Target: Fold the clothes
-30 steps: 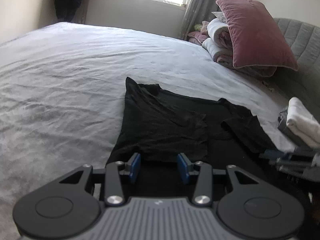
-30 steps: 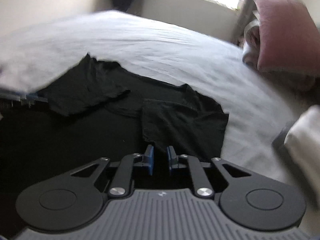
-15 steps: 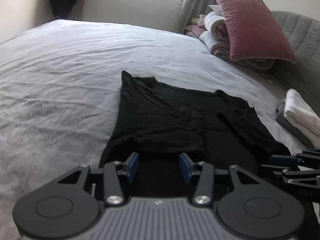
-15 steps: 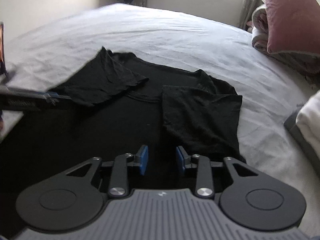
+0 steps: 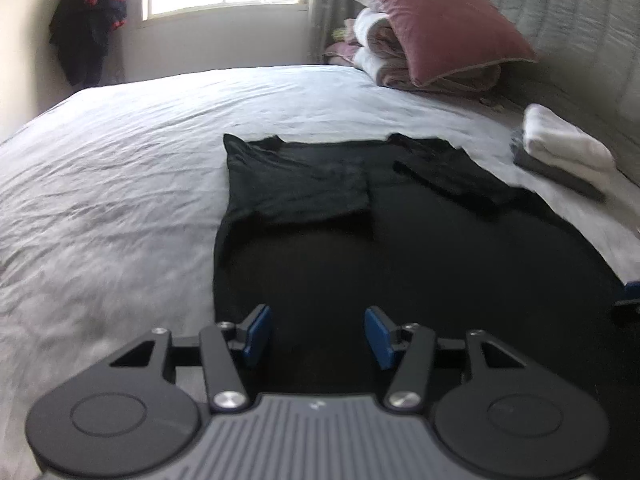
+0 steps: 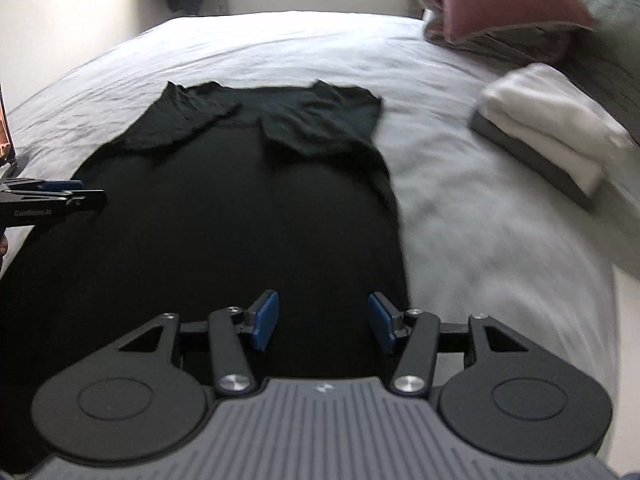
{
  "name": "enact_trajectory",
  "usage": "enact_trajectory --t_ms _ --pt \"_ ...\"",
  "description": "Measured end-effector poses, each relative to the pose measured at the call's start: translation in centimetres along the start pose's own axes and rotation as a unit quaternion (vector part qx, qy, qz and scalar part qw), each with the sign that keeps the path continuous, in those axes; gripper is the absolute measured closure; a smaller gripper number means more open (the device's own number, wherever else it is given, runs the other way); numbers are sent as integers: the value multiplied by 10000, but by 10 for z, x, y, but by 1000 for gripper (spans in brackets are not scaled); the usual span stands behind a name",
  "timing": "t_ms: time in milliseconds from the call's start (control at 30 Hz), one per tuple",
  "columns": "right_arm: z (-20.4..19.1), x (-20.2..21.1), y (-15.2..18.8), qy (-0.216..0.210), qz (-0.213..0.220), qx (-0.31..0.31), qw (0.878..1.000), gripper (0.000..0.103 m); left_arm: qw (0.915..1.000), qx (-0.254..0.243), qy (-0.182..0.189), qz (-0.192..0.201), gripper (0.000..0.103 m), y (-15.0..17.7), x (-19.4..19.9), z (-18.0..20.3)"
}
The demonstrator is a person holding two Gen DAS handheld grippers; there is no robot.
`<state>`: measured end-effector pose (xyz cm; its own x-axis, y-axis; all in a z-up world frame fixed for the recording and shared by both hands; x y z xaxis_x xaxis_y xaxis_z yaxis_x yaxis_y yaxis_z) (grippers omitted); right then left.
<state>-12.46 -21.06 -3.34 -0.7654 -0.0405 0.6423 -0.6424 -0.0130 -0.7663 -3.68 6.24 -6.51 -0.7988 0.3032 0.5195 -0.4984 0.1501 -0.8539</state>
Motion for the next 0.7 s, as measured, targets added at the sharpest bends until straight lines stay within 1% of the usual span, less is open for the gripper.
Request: enact_trajectory --t_ms 100,167,300,367,433,567,700 --pt "6 27 21 60 32 -158 9999 49 9999 -41 151 -7 49 13 21 5" --pt "11 42 35 102 21 -296 9995 48 9996 65 266 -38 49 23 37 6" --pt "23 66 58 147 -36 -536 9984 48 9995 -3 289 -151 49 37 65 8" --pt "27 76 66 144 -46 -622 9980 48 9992 -54 269 -297 49 42 79 11" --pt "30 85 74 115 -63 -702 9974 48 9982 -8 326 -500 49 45 94 11" --pt "36 102 87 -60 -187 -807 9965 48 9940 337 642 -817 49 54 126 6" --pt "46 117 99 -458 -416 -882 9942 48 9839 579 1091 -1289 49 69 143 -2"
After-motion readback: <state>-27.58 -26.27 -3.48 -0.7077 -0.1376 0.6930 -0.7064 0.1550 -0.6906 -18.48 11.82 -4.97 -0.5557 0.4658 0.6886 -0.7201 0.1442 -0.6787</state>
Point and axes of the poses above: each gripper's, at about its wrist camera, not at the fingertips, and x roughly against the way its jaws point, z to its right, y to its underside, the point moved 2 cm from there along -x, roughly the way its jaws point, and after that the axes turned 7 degrees about z, right-handed, at the moved point
